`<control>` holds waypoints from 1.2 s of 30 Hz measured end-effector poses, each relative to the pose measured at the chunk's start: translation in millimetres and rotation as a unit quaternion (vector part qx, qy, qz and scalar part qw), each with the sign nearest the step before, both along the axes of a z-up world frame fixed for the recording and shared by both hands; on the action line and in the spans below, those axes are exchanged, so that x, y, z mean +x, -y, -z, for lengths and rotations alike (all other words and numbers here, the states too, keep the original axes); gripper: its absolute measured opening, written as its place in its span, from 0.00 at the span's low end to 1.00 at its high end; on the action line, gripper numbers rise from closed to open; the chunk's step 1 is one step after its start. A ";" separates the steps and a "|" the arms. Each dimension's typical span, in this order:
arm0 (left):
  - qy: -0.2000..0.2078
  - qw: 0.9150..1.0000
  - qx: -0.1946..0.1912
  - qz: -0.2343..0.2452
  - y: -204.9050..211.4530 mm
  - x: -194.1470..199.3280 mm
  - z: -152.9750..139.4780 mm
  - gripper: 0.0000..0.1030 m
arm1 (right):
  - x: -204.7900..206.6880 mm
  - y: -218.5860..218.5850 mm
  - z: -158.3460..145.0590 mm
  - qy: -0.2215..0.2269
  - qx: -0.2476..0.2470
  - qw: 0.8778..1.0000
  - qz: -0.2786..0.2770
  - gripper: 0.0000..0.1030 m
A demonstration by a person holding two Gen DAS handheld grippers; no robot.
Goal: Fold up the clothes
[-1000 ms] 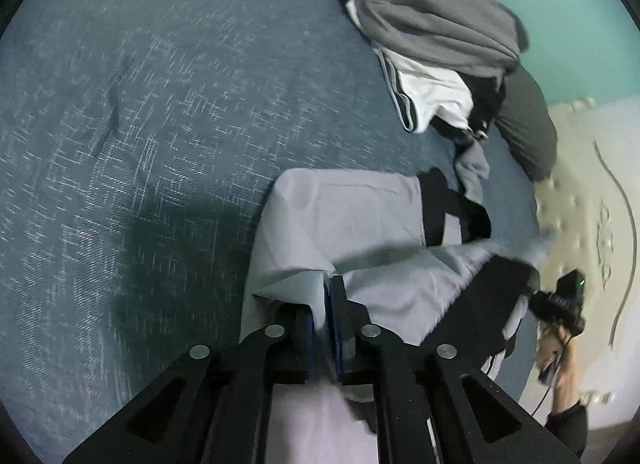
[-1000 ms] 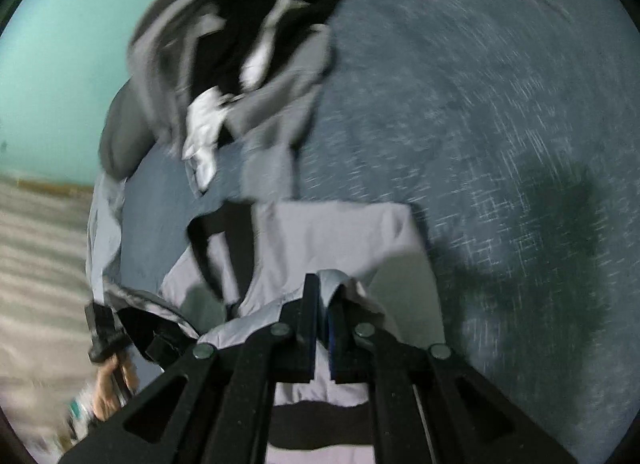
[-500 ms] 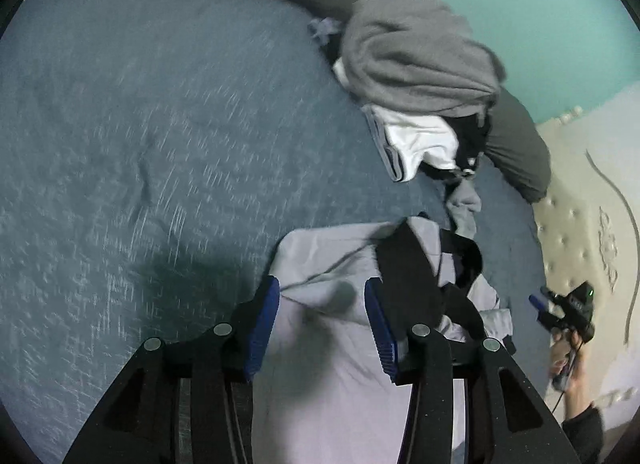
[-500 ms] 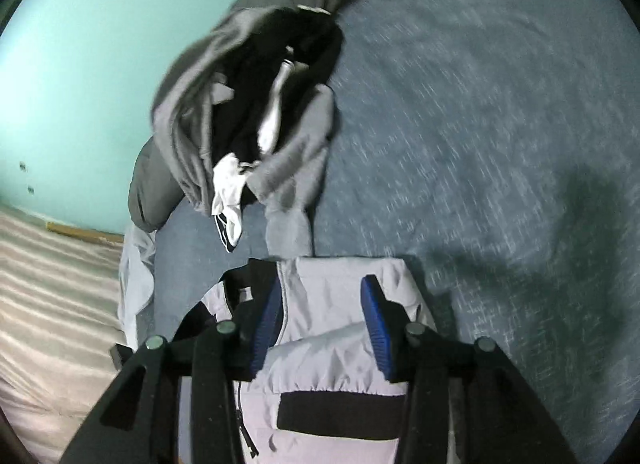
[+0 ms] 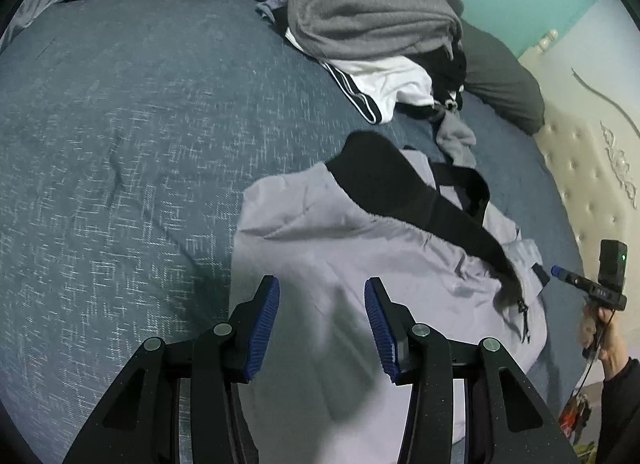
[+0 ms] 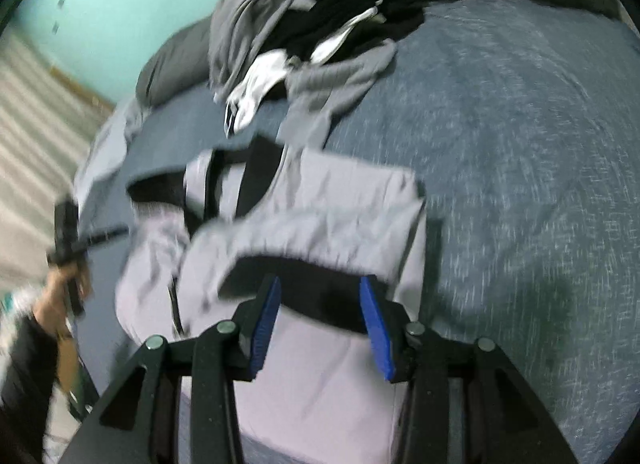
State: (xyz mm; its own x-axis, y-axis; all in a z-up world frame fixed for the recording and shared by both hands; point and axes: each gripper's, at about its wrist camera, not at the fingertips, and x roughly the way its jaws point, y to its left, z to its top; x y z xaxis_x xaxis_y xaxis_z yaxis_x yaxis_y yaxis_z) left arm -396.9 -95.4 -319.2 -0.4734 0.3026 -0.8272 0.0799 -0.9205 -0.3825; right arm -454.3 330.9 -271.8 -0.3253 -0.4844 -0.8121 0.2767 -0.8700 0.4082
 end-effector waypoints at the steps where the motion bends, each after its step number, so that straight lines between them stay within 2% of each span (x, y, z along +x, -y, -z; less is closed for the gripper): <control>1: 0.001 1.000 -0.002 0.001 -2.0 0.0 1.7 0.47 | 5.3 4.7 4.8 0.000 0.012 1.000 -0.013 0.42; 9: 0.009 1.000 -0.016 0.012 -14.0 -1.3 13.6 0.47 | 19.4 34.8 32.3 0.010 0.057 0.996 -0.063 0.42; 14: 0.008 1.000 -0.017 0.012 -13.7 -3.4 16.2 0.47 | 18.6 44.7 40.7 0.010 0.080 0.994 -0.070 0.40; 18: 0.007 1.000 -0.015 0.007 -11.6 -6.6 17.4 0.47 | 1.3 44.3 46.4 0.000 0.107 0.994 -0.029 0.40; 23: 0.003 1.000 -0.017 0.003 -7.3 -12.9 17.5 0.47 | -19.7 50.6 43.9 -0.024 0.134 0.991 -0.008 0.38; 33: 0.000 1.000 -0.021 -0.011 2.4 -28.5 24.8 0.47 | -97.8 46.9 21.1 -0.049 0.121 0.989 0.074 0.37; 36: -0.006 1.000 -0.023 -0.014 6.2 -32.9 23.3 0.47 | -109.8 28.1 6.1 -0.068 0.070 0.989 0.115 0.38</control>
